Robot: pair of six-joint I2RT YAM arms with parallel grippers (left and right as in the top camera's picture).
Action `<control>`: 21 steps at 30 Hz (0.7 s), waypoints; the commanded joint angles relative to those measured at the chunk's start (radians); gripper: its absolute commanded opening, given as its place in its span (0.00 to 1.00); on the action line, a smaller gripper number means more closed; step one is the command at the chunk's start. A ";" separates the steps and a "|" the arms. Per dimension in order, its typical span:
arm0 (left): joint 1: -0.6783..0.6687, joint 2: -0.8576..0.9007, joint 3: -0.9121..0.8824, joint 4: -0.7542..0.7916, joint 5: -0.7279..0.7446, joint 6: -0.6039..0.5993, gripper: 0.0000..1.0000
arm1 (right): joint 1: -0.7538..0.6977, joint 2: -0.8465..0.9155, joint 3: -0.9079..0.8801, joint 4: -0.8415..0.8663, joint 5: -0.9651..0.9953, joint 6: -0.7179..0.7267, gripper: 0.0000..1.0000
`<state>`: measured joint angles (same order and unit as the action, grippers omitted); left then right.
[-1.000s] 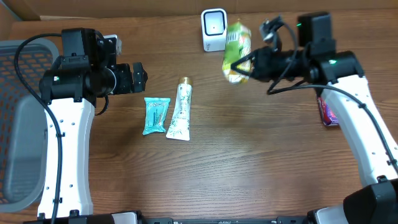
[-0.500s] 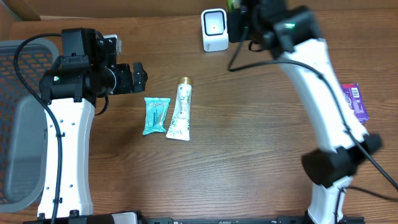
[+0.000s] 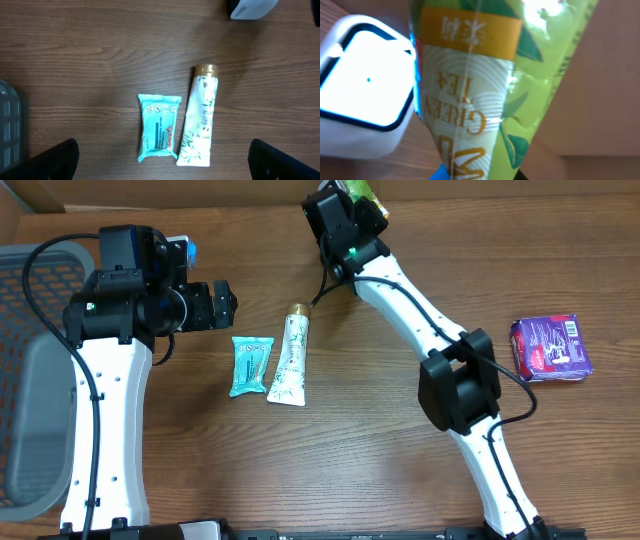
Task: Scan the item barcode
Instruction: 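Lift the green packet and hold it in front of the scanner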
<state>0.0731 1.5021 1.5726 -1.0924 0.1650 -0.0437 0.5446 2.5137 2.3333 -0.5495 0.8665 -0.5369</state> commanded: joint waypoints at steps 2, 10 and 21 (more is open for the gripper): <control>-0.005 0.003 0.019 -0.001 0.008 0.025 1.00 | -0.005 0.017 0.023 0.088 0.078 -0.143 0.04; -0.005 0.003 0.019 0.000 0.008 0.025 0.99 | -0.024 0.049 0.022 0.098 0.030 -0.152 0.04; -0.005 0.003 0.019 -0.001 0.008 0.025 0.99 | -0.035 0.082 0.022 0.052 0.029 -0.152 0.04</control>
<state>0.0731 1.5021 1.5726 -1.0924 0.1650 -0.0437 0.5098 2.5877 2.3333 -0.4976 0.8715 -0.6979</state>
